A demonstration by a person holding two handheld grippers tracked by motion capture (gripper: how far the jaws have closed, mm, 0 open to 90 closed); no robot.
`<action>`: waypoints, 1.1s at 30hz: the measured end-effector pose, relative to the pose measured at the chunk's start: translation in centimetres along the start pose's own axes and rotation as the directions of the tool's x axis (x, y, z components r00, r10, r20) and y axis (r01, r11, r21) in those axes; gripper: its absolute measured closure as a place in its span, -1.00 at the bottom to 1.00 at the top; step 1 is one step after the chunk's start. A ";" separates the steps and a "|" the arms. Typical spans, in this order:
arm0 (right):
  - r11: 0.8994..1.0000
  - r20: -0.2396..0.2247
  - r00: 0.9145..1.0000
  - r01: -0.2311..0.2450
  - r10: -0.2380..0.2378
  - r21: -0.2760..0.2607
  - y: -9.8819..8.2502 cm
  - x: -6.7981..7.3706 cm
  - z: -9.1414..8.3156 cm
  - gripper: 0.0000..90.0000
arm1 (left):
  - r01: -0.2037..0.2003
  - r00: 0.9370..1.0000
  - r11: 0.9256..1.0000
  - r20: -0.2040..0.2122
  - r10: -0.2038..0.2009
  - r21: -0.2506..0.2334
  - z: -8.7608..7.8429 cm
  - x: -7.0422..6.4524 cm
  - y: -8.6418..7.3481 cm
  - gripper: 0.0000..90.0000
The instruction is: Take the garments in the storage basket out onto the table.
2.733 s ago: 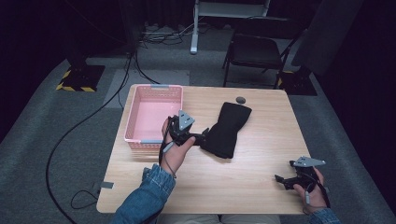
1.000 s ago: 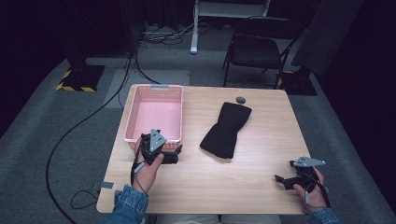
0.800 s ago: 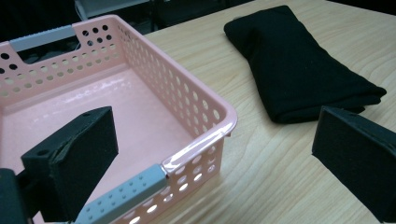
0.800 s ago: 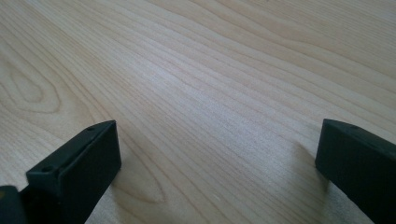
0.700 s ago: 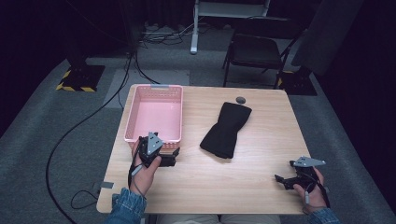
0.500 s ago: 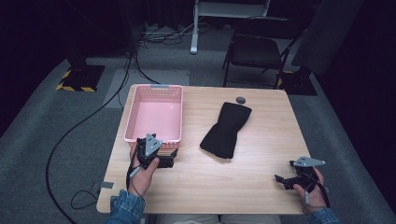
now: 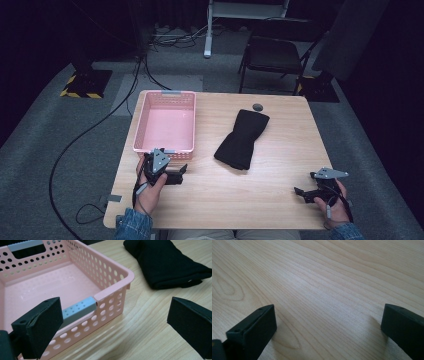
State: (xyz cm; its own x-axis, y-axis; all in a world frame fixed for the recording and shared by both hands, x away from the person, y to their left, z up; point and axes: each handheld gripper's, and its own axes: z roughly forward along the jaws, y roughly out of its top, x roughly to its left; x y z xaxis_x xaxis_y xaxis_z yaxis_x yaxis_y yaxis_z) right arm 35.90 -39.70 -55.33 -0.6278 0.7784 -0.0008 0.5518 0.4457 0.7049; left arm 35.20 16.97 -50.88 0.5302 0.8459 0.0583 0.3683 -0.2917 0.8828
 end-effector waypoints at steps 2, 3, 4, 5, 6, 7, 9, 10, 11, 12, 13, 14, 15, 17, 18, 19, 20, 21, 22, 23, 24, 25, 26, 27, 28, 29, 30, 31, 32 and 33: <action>1.000 0.000 1.000 0.000 0.000 0.000 0.0 0.0 0.0 -1.00 | 0.002 1.000 1.000 -0.006 -0.002 0.005 0.0 0.0 -0.3 -1.00; 1.000 0.000 1.000 0.000 0.000 0.000 0.0 0.0 0.0 -1.00 | 0.007 1.000 1.000 -0.006 -0.007 0.008 0.0 0.1 -0.4 -1.00; 1.000 0.000 1.000 0.000 0.000 0.000 0.0 0.0 0.0 -1.00 | 0.007 1.000 1.000 -0.006 -0.007 0.013 0.0 0.1 -0.6 -1.00; 1.000 0.000 1.000 0.000 0.000 0.000 0.0 0.0 0.0 -1.00 | 0.009 1.000 1.000 -0.008 -0.008 0.018 0.1 0.1 -0.7 -1.00; 1.000 0.000 1.000 0.000 0.000 0.000 0.0 0.0 0.0 -1.00 | 0.010 1.000 1.000 -0.009 -0.010 0.021 0.1 0.2 -0.9 -1.00; 1.000 0.000 1.000 0.000 0.000 0.000 0.0 0.0 0.0 -1.00 | 0.016 1.000 1.000 -0.010 -0.015 0.024 0.1 0.2 -1.0 -1.00; 1.000 0.000 1.000 0.000 0.000 0.000 0.0 0.0 0.0 -1.00 | 0.023 1.000 0.999 -0.012 -0.022 0.029 0.2 0.3 -1.3 -1.00; 1.000 0.000 1.000 0.000 0.000 0.000 0.0 0.0 0.0 -1.00 | 0.017 1.000 1.000 -0.009 -0.017 0.026 0.2 0.4 -1.4 -1.00; 1.000 0.000 1.000 0.000 0.000 0.000 0.0 0.0 0.0 -1.00 | 0.015 1.000 1.000 -0.006 -0.014 0.025 0.2 0.4 -1.5 -1.00; 1.000 0.000 1.000 0.000 0.000 0.000 0.0 0.0 0.0 -1.00 | 0.013 1.000 1.000 -0.004 -0.013 0.024 0.2 0.5 -1.5 -1.00; 1.000 0.000 1.000 0.000 0.000 0.000 0.0 0.0 0.0 -1.00 | 0.014 1.000 1.000 -0.003 -0.014 0.026 0.2 0.5 -1.5 -1.00; 1.000 0.000 1.000 0.000 0.000 0.000 0.0 0.0 0.0 -1.00 | 0.011 1.000 0.999 -0.003 -0.011 0.030 0.2 0.4 -1.6 -1.00; 1.000 0.000 1.000 0.000 0.000 0.000 0.0 0.0 0.0 -1.00 | 0.014 1.000 0.999 -0.003 -0.014 0.033 0.2 0.4 -1.7 -1.00; 1.000 0.000 1.000 0.000 0.000 0.000 0.0 0.0 0.0 -1.00 | 0.020 1.000 0.999 -0.002 -0.020 0.048 0.3 0.3 -1.9 -1.00; 1.000 0.000 1.000 0.000 0.000 0.000 0.0 0.0 0.0 -1.00 | 0.020 1.000 0.998 0.000 -0.020 0.054 0.3 0.3 -2.0 -1.00; 1.000 0.000 1.000 0.000 0.000 0.000 0.0 0.0 0.0 -1.00 | 0.018 1.000 0.998 0.002 -0.018 0.059 0.4 0.2 -2.1 -1.00; 1.000 0.000 1.000 0.000 0.000 0.000 0.0 0.0 0.0 -1.00 | 0.014 1.000 0.998 0.003 -0.014 0.066 0.4 0.2 -2.2 -1.00; 1.000 0.000 1.000 0.000 0.000 0.000 0.0 0.0 0.0 -1.00 | 0.015 1.000 0.997 0.006 -0.016 0.070 0.4 0.2 -2.3 -1.00; 1.000 0.000 1.000 0.000 0.000 0.000 0.0 0.0 0.0 -1.00 | 0.016 1.000 0.997 0.007 -0.016 0.073 0.4 0.2 -2.4 -1.00; 1.000 0.000 1.000 0.000 0.000 0.000 0.0 0.0 0.0 -1.00 | 0.017 1.000 0.997 0.006 -0.018 0.078 0.4 0.2 -2.5 -1.00; 1.000 0.000 1.000 0.000 0.000 0.000 0.0 0.0 0.0 -1.00 | 0.022 1.000 0.997 0.005 -0.022 0.079 0.4 0.1 -2.6 -1.00; 1.000 0.000 1.000 0.000 0.000 0.000 0.0 0.0 0.0 -1.00 | 0.020 1.000 0.996 0.006 -0.021 0.085 0.5 0.2 -2.6 -1.00; 1.000 0.000 1.000 0.000 0.000 0.000 0.0 0.0 0.0 -1.00 | 0.023 1.000 0.996 0.006 -0.024 0.089 0.5 0.2 -2.8 -1.00; 1.000 0.000 1.000 0.000 0.000 0.000 0.0 0.0 0.0 -1.00 | 0.023 1.000 0.995 0.006 -0.024 0.095 0.5 0.2 -2.9 -1.00; 1.000 0.000 1.000 0.000 0.000 0.000 0.0 0.0 0.0 -1.00 | 0.024 1.000 0.995 0.006 -0.025 0.099 0.5 0.2 -3.0 -1.00; 1.000 0.000 1.000 0.000 0.000 0.000 0.0 0.0 0.0 -1.00 | 0.023 1.000 0.995 0.003 -0.023 0.102 0.5 0.2 -3.1 -1.00; 1.000 0.000 1.000 0.000 0.000 0.000 0.0 0.0 0.0 -1.00 | 0.029 1.000 0.994 0.000 -0.030 0.104 0.4 0.3 -3.2 -1.00; 1.000 0.000 1.000 0.000 0.000 0.000 0.0 0.0 0.0 -1.00 | 0.033 0.999 0.994 -0.003 -0.033 0.108 0.4 0.4 -3.2 -1.00; 1.000 0.000 1.000 0.000 0.000 0.000 0.0 0.0 0.0 -1.00 | 0.038 0.999 0.993 -0.007 -0.038 0.111 0.4 0.4 -3.3 -1.00; 1.000 0.000 1.000 0.000 0.000 0.000 0.0 0.0 0.0 -1.00 | 0.039 0.999 0.992 -0.011 -0.038 0.118 0.4 0.5 -3.4 -1.00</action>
State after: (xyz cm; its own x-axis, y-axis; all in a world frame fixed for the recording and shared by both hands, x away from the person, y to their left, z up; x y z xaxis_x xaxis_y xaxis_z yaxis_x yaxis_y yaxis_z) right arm 35.90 -39.70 -55.33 -0.6280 0.7782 -0.0012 0.5515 0.4461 0.7049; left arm 34.48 18.18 -53.99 0.5073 0.8612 0.0295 0.4766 -0.3089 0.8231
